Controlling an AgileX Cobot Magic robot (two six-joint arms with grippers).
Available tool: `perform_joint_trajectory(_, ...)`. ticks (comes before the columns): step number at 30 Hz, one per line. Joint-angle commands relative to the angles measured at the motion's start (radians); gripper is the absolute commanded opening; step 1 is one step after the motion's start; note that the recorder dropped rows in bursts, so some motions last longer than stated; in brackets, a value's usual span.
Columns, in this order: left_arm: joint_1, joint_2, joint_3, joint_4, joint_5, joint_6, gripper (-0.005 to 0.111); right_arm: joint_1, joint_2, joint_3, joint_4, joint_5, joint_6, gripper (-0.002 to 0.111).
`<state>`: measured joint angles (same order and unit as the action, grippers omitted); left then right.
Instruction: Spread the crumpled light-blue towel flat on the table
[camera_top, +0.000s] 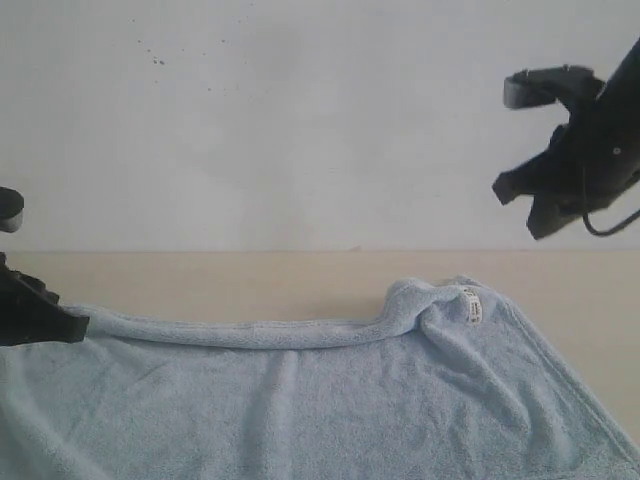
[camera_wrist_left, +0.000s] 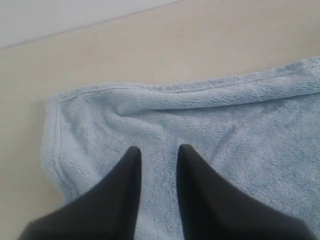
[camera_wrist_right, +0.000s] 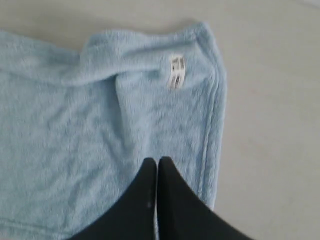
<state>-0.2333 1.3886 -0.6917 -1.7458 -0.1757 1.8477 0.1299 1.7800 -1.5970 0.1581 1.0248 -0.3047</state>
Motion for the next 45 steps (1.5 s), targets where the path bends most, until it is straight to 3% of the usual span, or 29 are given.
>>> perform_joint_trajectory(1, 0.000, -0.047, 0.033, 0.001, 0.037, -0.055, 0.018, -0.039, -0.005, 0.165, -0.011, 0.007, -0.040, 0.000)
perform_joint_trajectory(10, 0.000, -0.070, 0.058, 0.001, 0.092, -0.077, 0.018, -0.081, -0.062, 0.537, -0.015, -0.230, -0.069, 0.000)
perform_joint_trajectory(19, 0.000, -0.070, 0.086, 0.001, 0.099, -0.082, 0.018, -0.081, -0.057, 0.658, -0.015, -0.457, -0.067, 0.000)
perform_joint_trajectory(27, 0.000, -0.068, 0.124, 0.001, 0.099, -0.082, 0.018, -0.081, 0.060, 0.656, -0.013, -0.495, -0.071, 0.000)
perform_joint_trajectory(33, 0.000, -0.068, 0.124, 0.001, 0.099, -0.082, 0.018, -0.081, 0.070, 0.664, -0.011, -0.415, -0.061, 0.000)
perform_joint_trajectory(45, 0.000, -0.068, 0.123, 0.001, 0.109, -0.105, 0.018, -0.081, 0.002, 0.937, -0.011, -0.486, 0.052, 0.000)
